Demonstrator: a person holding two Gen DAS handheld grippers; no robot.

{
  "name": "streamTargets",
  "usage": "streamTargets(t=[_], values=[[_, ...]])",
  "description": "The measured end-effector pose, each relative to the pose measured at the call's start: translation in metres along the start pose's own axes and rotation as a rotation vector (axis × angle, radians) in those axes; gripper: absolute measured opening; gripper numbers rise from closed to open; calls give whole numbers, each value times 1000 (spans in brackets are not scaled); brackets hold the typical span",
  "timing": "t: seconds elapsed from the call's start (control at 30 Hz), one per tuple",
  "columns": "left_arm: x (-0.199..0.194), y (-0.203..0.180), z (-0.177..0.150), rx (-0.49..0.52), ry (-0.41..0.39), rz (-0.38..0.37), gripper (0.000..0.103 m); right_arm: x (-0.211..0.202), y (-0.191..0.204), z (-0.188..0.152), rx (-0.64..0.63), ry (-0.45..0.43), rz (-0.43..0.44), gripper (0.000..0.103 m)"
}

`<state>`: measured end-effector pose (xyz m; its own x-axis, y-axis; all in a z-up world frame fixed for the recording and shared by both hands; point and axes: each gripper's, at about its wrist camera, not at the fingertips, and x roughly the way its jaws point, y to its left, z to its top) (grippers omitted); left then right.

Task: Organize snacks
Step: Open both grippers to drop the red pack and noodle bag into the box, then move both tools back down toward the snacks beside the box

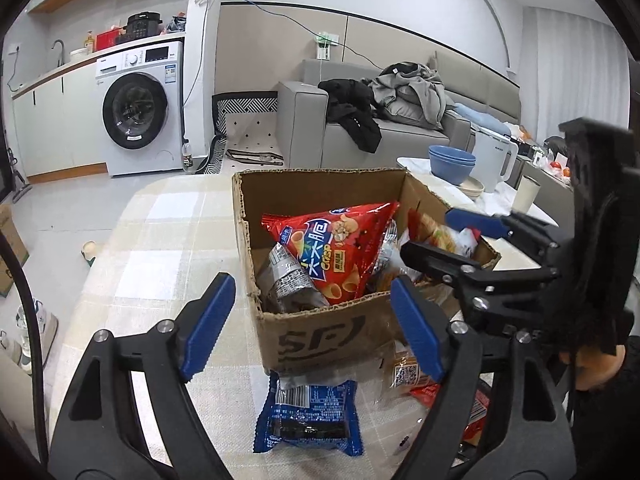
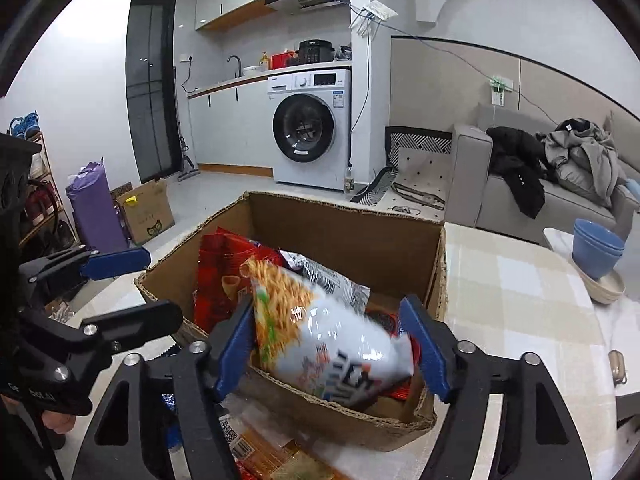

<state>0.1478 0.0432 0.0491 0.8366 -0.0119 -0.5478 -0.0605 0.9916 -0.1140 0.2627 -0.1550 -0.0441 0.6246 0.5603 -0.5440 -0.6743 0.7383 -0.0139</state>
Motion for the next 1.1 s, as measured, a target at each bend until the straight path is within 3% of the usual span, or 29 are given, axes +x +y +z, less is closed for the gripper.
streamTargets(t=[0.07, 0.27, 0.37, 0.4, 0.6, 1.1], values=[[0, 1, -1, -1, -1, -1, 79, -6, 1, -1, 4, -18, 16, 92], [-3, -1, 2, -3, 9, 0, 83, -23, -4, -3, 27, -32, 22, 97], [-7, -1, -1, -1, 12, 9, 94, -31, -8, -5, 43, -38, 23, 100], [-9, -1, -2, -4, 10, 13, 102, -34, -9, -6, 48, -38, 23, 101], [-27, 0, -9, -25, 7, -16, 102, -50, -13, -17, 77, -23, 1, 102], [-55, -4, -40, 23, 52, 13, 102, -83, -13, -51, 162, 2, 6, 102]])
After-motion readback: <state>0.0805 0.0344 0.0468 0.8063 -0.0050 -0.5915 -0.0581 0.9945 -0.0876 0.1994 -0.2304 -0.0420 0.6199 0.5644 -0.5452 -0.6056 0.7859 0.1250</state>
